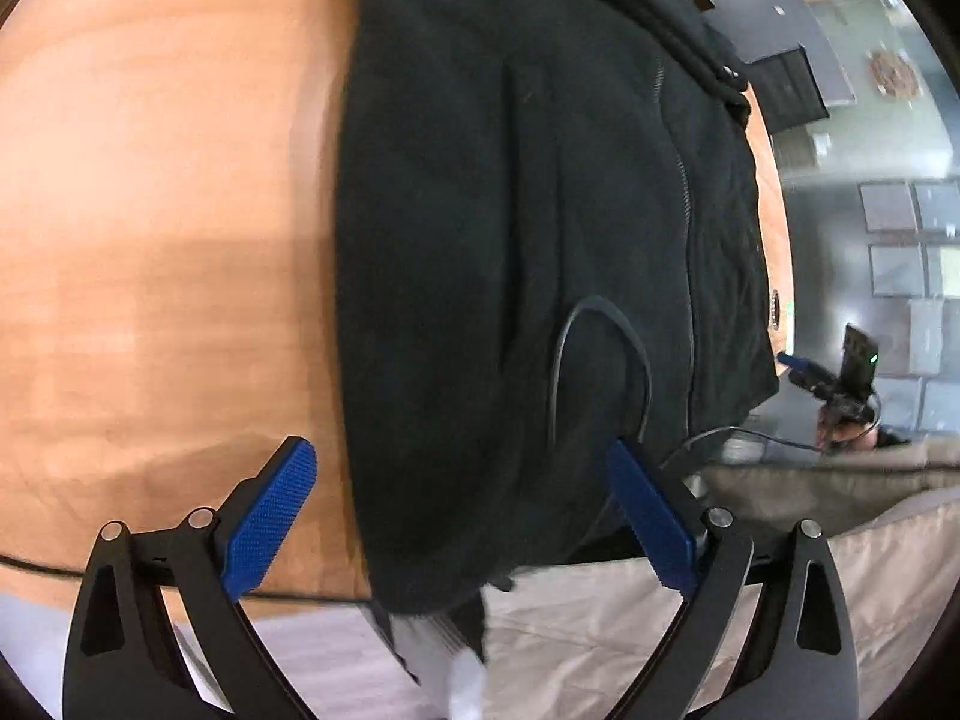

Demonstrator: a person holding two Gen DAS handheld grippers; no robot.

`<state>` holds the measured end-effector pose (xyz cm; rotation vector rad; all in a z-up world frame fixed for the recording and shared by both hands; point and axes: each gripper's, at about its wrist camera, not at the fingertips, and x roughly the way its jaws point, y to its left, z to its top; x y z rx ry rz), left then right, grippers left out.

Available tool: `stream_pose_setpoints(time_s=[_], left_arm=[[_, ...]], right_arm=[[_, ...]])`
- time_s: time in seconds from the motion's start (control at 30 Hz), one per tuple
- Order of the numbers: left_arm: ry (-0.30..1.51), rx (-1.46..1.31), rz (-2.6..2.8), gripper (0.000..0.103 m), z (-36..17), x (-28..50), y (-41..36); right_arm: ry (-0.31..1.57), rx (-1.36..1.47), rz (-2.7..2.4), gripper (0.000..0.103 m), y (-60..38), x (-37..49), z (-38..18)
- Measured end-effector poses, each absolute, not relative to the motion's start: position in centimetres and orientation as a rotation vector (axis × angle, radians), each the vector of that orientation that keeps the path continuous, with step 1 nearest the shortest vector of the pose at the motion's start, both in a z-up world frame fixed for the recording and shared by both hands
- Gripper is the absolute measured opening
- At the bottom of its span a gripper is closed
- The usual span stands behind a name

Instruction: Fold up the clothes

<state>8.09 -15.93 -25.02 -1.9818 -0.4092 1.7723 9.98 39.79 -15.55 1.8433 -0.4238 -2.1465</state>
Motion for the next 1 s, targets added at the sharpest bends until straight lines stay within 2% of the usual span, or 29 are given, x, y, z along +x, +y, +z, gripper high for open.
stream_pose_setpoints(time_s=[0.23,0.5,0.6,0.8,1.0], left_arm=[[-0.372,-2.096,1.778,0.098,-24.5,11.4,-19.6],[-0.345,-2.266,1.833,0.098,-23.9,15.2,-24.6],[-0.371,-2.227,1.853,0.098,-23.8,14.6,-22.9],[-0.343,-2.031,1.821,0.098,-24.1,12.1,-15.5],[-0.34,-1.977,1.877,0.097,-24.1,10.7,-14.3]], right_arm=[[-0.455,1.942,-2.085,0.081,40.6,13.2,-16.6],[-0.424,2.078,-2.193,0.081,50.9,18.9,-14.9],[-0.45,1.999,-2.197,0.081,51.4,18.5,-14.8],[-0.521,1.759,-2.069,0.081,44.4,14.8,-17.1],[-0.582,1.635,-1.998,0.079,40.5,12.5,-19.8]])
